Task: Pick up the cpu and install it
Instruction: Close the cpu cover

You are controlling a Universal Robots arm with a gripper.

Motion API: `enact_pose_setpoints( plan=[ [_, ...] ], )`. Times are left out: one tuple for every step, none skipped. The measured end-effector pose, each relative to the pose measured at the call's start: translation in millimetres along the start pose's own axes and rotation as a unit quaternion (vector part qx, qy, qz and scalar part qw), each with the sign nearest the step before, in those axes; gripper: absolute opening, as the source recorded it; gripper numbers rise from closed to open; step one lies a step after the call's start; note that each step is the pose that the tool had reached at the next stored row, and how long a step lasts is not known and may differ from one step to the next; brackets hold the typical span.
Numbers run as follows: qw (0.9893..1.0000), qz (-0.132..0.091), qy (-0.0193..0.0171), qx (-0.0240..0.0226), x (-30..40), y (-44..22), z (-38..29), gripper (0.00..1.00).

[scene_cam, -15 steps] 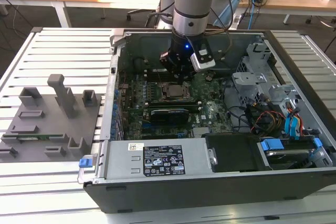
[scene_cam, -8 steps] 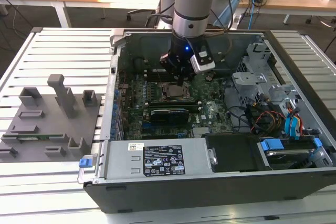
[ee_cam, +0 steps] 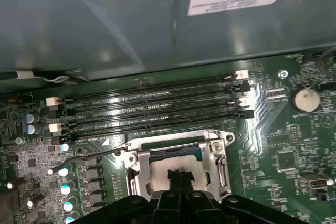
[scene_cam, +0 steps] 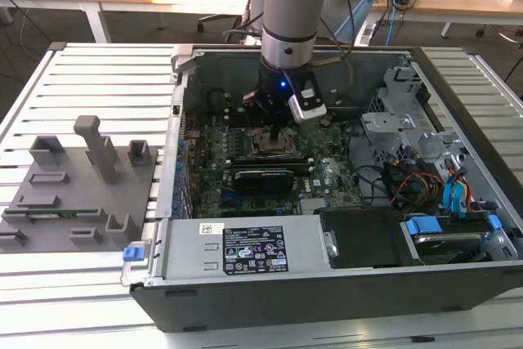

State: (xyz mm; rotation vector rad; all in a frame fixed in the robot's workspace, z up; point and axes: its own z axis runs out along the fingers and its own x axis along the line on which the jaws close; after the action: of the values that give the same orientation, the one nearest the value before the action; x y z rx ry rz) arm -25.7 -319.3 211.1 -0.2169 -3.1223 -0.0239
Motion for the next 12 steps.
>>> enact_pose_setpoints(
  plan=[
    [1.0, -0.001, 0.0, 0.0, 0.1, -0.1, 0.9, 0.11],
    [1.0, -0.004, 0.0, 0.0001, 0.2, -0.2, 2.2, 0.11],
    [1.0, -0.005, 0.0, 0.0001, 0.3, -0.2, 3.0, 0.11],
    [1.0, -0.005, 0.0, 0.0002, 0.3, -0.3, 3.4, 0.11],
    [1.0, -0.006, 0.0, 0.0001, 0.3, -0.2, 3.7, 0.11],
    [1.0, -0.006, 0.0, 0.0001, 0.3, -0.2, 3.9, 0.11],
    [1.0, -0.006, 0.0, 0.0001, 0.1, -0.2, 4.3, 0.11],
    [1.0, -0.006, 0.0, 0.0001, -0.3, -0.2, 4.8, 0.11],
    [1.0, -0.006, 0.0, 0.0001, -0.5, -0.2, 5.1, 0.11],
    [1.0, -0.006, 0.0001, 0.0002, -0.6, -0.2, 5.3, 0.11],
    [1.0, -0.006, 0.0001, 0.0003, -0.7, -0.2, 5.4, 0.11],
    [1.0, -0.006, 0.0001, 0.0003, -0.7, -0.2, 5.4, 0.11]
  ],
)
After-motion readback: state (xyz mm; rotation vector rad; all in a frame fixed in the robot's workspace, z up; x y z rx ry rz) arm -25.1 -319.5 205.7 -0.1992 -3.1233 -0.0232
